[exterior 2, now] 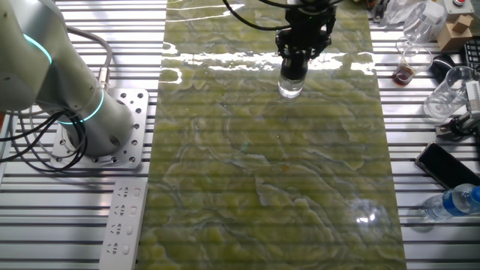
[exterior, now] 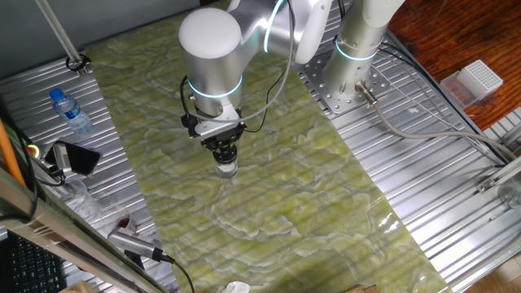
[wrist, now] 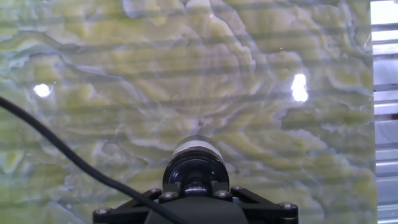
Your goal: Unscrew the lid from the jar
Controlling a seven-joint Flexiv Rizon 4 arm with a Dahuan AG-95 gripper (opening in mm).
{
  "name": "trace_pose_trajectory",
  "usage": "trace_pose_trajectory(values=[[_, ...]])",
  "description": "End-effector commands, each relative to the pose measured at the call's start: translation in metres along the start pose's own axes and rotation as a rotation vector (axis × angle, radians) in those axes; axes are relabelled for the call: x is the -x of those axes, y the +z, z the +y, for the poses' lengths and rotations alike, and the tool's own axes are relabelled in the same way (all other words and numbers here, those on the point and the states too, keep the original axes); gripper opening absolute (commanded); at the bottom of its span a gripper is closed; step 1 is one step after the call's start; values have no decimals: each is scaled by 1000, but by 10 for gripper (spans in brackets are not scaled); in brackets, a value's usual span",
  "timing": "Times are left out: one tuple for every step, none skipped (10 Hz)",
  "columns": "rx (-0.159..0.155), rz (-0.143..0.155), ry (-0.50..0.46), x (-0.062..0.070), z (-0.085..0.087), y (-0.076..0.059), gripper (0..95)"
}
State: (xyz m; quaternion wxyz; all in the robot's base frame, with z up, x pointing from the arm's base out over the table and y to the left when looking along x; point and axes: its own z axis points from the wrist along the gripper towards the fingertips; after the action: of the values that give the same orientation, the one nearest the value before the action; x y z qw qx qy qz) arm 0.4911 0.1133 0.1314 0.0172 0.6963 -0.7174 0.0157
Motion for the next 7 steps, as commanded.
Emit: trace_pose_trajectory(values=[[3, 1, 1, 0, 0, -2, 0], [3, 2, 1, 0, 0, -2, 0], [3, 3, 3, 0, 1, -2, 0], [3, 3, 5, 0, 1, -2, 0], [1, 5, 4, 0, 1, -2, 0], [1, 6, 3, 0, 1, -2, 380], [1, 9, 3, 0, 1, -2, 570]])
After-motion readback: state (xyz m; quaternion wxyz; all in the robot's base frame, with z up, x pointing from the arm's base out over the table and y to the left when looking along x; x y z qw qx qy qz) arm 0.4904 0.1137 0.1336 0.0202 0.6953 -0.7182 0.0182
